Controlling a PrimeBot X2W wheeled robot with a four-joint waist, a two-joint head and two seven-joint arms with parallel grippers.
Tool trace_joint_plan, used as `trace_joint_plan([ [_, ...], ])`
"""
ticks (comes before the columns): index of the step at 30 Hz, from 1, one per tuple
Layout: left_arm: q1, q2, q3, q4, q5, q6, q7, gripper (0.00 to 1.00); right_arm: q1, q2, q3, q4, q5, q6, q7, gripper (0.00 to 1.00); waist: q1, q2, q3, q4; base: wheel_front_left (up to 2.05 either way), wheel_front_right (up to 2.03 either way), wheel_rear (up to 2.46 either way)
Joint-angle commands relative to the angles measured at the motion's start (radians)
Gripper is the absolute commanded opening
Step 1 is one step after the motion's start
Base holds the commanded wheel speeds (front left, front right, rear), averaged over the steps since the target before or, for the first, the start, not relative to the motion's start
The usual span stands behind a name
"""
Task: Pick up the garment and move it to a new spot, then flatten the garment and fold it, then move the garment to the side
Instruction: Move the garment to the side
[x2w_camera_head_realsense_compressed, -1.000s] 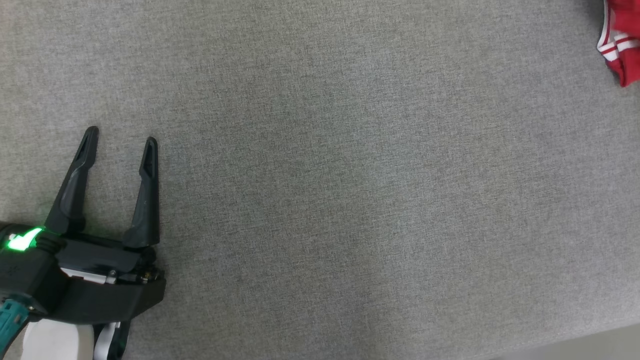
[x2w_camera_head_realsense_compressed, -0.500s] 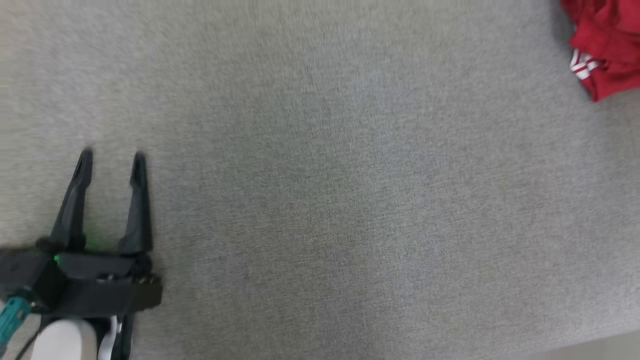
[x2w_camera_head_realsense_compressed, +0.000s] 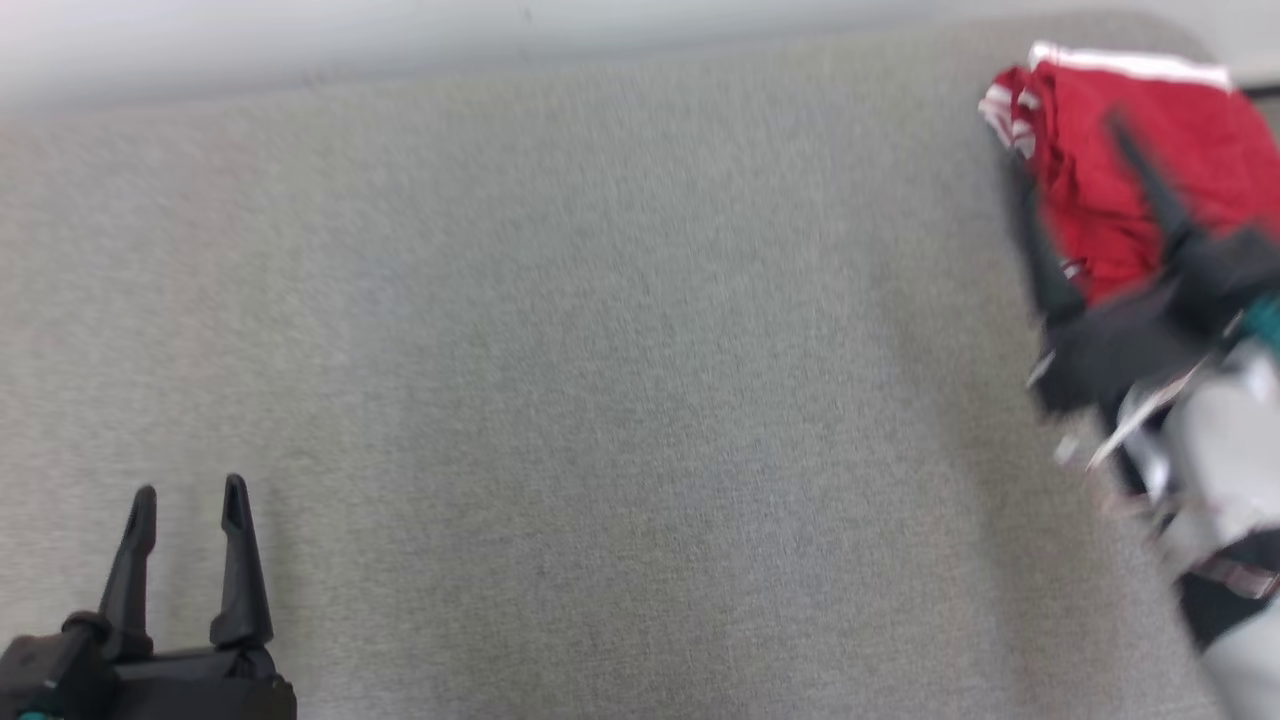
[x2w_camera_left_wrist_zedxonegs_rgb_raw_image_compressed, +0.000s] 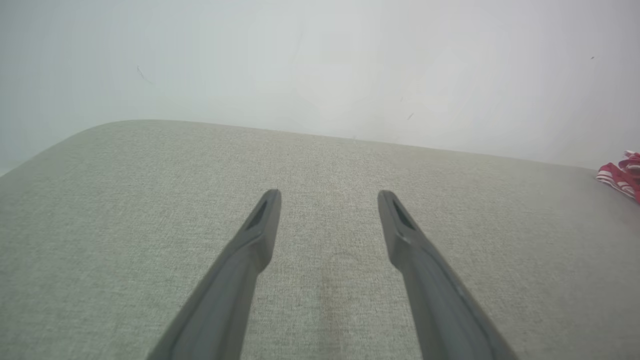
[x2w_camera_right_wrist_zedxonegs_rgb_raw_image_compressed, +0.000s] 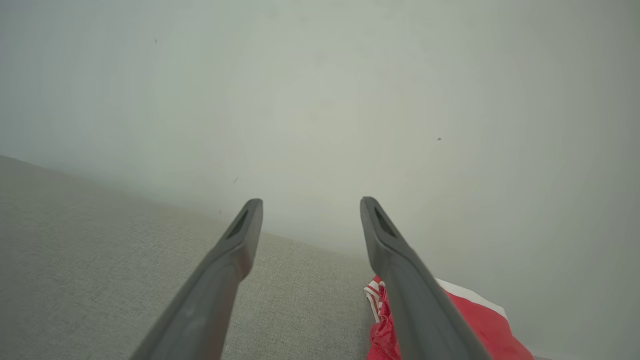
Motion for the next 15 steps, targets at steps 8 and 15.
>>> trace_joint_plan([
  [8, 0.039, -0.015, -0.006, 0.024, 0.020, 0.001, 0.000, 1.00, 0.278, 0.140, -0.079, -0.150, -0.052, -0.003, -0.007, 1.00, 0.0001, -0.0001, -0.140, 0.056, 0.00, 0.00, 0.00],
  [15, 0.035, -0.019, -0.029, 0.041, 0.028, 0.001, 0.000, 1.00, 0.453, 0.231, -0.137, -0.240, -0.078, -0.003, -0.006, 1.00, 0.0001, -0.0001, -0.182, 0.076, 0.00, 0.00, 0.00],
])
